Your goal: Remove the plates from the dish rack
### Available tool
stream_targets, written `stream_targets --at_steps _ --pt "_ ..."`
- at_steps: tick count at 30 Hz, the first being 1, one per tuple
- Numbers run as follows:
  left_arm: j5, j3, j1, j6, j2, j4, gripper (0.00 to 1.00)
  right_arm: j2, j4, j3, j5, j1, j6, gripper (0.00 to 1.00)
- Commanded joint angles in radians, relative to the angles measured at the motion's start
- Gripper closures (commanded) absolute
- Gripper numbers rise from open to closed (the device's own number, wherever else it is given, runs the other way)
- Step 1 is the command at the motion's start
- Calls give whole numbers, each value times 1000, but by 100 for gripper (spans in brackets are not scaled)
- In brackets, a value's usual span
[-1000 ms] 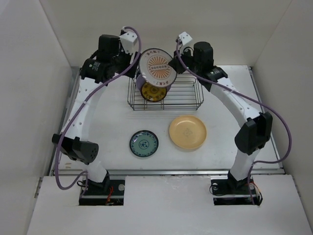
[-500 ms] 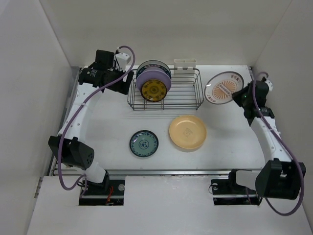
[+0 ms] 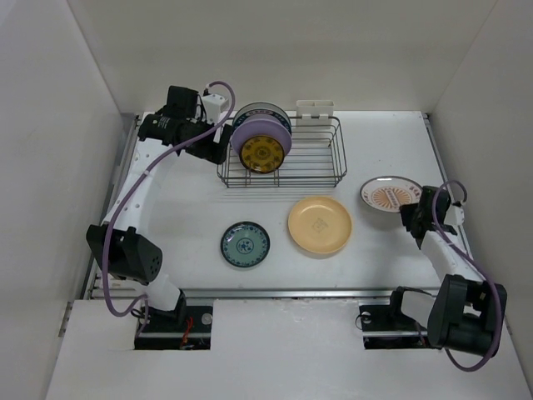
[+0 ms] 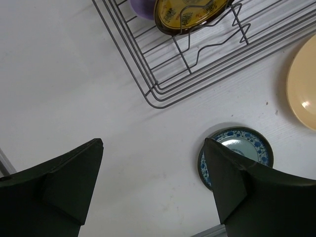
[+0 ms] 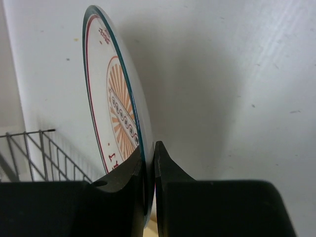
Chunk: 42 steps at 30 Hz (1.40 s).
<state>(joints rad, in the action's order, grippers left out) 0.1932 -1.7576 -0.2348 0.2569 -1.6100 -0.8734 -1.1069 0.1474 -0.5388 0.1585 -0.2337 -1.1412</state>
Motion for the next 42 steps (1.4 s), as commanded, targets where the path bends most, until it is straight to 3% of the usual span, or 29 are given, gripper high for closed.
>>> stream_targets --at_steps 1,7,8,12,15,21,23,27,29,37,41,42 --pt "31 -6 -1 18 22 -22 19 -10 -210 42 30 -9 -120 100" --pt "31 3 -1 39 32 -41 18 -59 -187 65 30 -9 -130 97" --pt "31 3 -1 39 32 -41 18 -59 -178 75 30 -9 -149 85" --pt "31 -35 -46 50 22 -79 18 -50 -151 128 18 -9 -206 62" --pt "31 -58 -58 59 22 -91 18 -16 -121 154 18 -9 -233 52" --pt "31 -98 -90 111 31 -171 18 56 -63 165 27 -9 -244 46" --pt "3 -108 -101 133 32 -212 18 80 -39 131 -8 -9 -210 29" --pt "-72 -108 -123 189 42 -257 17 159 79 47 -20 -9 -137 18" --pt "-109 -98 -136 209 42 -257 17 211 164 11 -8 2 -105 0" --pt "-199 -149 -219 303 -27 -257 17 393 357 -163 10 20 12 0" --pt "-228 -198 -242 366 -112 -201 18 467 209 -182 -135 20 139 0" --pt "-228 -207 -242 377 -129 -169 18 467 98 -182 -175 20 193 0"
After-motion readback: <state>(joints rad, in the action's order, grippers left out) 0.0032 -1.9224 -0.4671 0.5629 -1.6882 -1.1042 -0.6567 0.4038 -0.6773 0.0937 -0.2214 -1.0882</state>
